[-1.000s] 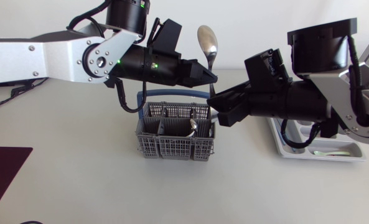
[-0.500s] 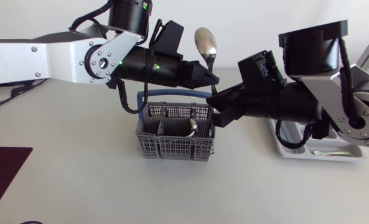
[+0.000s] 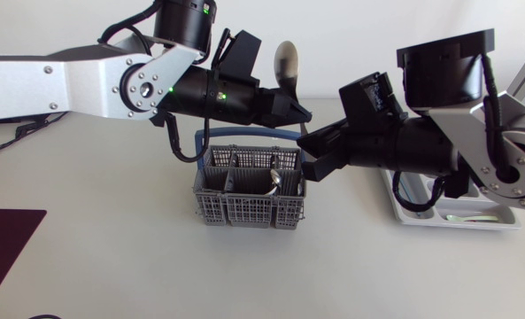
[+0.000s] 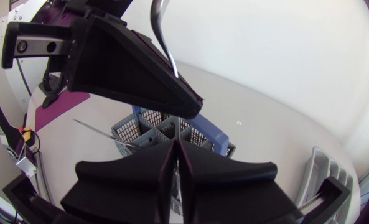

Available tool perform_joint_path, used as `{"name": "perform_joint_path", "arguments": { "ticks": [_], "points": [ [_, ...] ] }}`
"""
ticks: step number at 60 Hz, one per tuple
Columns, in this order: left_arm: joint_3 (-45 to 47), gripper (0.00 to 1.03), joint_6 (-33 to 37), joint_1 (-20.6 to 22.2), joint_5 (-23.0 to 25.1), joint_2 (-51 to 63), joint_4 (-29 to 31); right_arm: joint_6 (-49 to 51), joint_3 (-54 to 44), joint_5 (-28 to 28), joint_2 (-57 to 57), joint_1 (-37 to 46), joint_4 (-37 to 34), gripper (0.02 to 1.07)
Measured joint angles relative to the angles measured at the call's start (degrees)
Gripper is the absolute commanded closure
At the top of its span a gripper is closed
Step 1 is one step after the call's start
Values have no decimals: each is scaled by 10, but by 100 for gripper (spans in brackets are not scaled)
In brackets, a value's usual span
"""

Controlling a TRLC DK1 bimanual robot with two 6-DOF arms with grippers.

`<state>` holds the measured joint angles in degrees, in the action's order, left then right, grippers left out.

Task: Sort the cutlery from the basket into the organizer compartments.

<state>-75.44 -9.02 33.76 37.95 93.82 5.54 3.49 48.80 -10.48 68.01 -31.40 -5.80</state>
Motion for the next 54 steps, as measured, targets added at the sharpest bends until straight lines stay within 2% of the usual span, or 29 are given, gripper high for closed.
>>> {"name": "perform_joint_path", "arguments": {
  "ticks": [3,11,15,19,25,34,42,54],
  "points": [
    [0,81,0,0,1,0,1,0,0,-2,0,0,-1,101],
    [0,36,0,1,2,0,0,0,0,-22,0,-2,-7,101],
    [0,18,0,2,4,0,0,0,0,-28,0,-4,-9,101],
    [0,17,1,2,4,0,2,0,0,-28,0,-4,-13,101],
    [0,5,5,2,3,-1,3,0,0,-28,0,-3,-17,101],
    [0,5,32,-1,-6,-9,30,0,0,-27,1,21,-20,101],
    [7,5,59,-17,-16,-29,52,0,0,-4,1,59,-29,101],
    [12,5,104,-34,-88,-51,85,9,0,36,1,126,-35,101]
  ]
}}
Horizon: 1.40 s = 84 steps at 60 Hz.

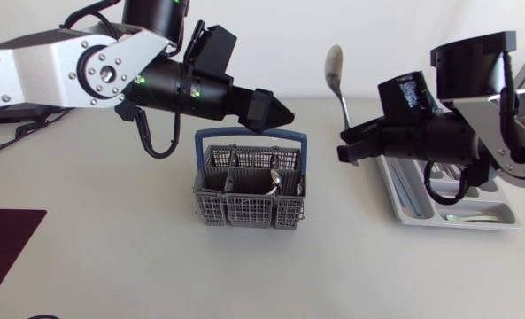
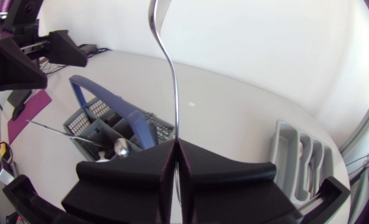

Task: Sort the cutlery from the basket into the organizer compartments.

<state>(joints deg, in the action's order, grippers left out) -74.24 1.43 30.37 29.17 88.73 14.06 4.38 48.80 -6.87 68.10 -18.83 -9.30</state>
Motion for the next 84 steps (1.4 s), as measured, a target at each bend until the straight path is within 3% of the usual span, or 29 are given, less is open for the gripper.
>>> {"name": "perform_joint_path", "arguments": {
  "ticks": [16,37,63,84],
  "points": [
    [0,5,52,-12,-85,-33,37,36,3,69,56,127,6,101],
    [35,5,109,-60,-133,-81,75,68,108,104,258,267,53,101],
    [124,5,170,-100,-147,-126,80,77,250,159,469,309,66,101],
    [164,5,196,-104,-147,-152,79,76,302,189,540,311,65,100]
  ]
}}
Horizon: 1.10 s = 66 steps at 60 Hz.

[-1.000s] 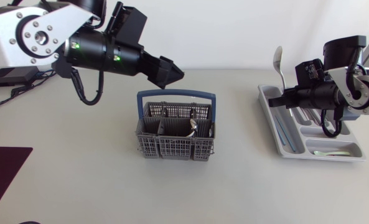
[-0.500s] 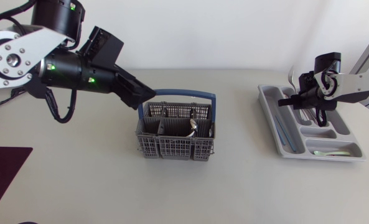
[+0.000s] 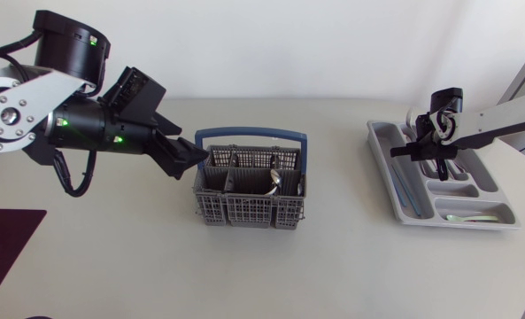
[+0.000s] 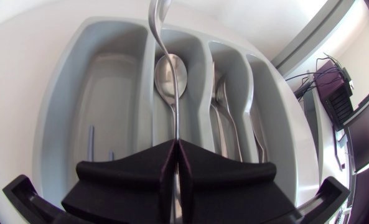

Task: Sort the cutlery from the basket into the organizer compartments.

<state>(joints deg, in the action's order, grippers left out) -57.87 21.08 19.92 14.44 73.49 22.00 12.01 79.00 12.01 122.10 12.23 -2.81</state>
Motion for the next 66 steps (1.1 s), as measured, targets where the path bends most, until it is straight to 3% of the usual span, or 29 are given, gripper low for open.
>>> {"name": "perform_joint_path", "arguments": {
  "ticks": [7,14,28,48,66],
  "points": [
    [1,5,0,0,0,-3,0,0,9,0,8,4,-11,98],
    [1,5,0,0,0,-8,0,0,13,0,9,6,-22,72],
    [1,5,3,1,-7,-24,7,-1,9,-13,-12,8,-32,56],
    [19,5,30,2,-18,-70,26,-2,-68,-41,-195,-26,-51,55],
    [101,6,81,35,-23,-141,21,0,-166,-90,-351,-96,-97,52]
  ]
}}
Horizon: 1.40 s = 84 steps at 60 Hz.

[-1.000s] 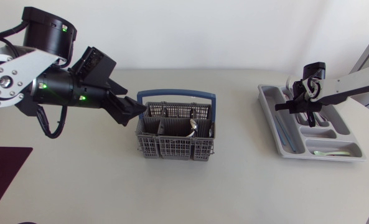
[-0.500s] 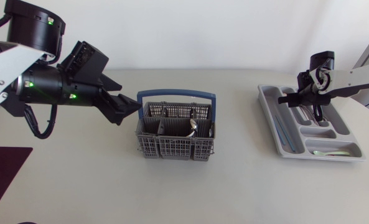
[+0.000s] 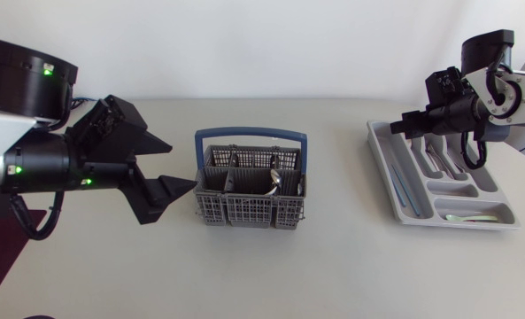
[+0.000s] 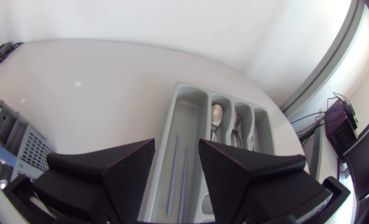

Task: Sort the cutlery from the basket into the organizer compartments.

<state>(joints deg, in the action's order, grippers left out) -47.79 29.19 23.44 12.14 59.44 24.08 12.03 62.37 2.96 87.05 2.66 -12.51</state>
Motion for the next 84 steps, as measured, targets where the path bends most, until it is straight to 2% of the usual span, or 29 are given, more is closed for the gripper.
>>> {"name": "perform_joint_path", "arguments": {
  "ticks": [20,30,39,50,60,68,82,84],
  "points": [
    [100,6,90,-36,0,-78,-61,2,-54,-9,-94,-87,-32,52],
    [139,6,115,-34,40,-106,-80,2,-64,-9,-94,-113,-36,52],
    [159,6,120,-19,63,-94,-117,2,-80,-15,-99,-150,-34,52],
    [159,8,121,-18,86,-19,-183,2,-101,-35,-116,-190,-23,52],
    [159,12,127,-18,99,41,-237,2,-113,-44,-132,-222,-16,52],
    [159,21,127,-19,114,76,-270,2,-119,-45,-132,-238,-13,52],
    [154,44,127,-31,149,122,-304,2,-119,-44,-132,-242,-5,52],
    [153,44,127,-31,151,124,-306,2,-119,-43,-131,-243,-5,52]
  ]
}}
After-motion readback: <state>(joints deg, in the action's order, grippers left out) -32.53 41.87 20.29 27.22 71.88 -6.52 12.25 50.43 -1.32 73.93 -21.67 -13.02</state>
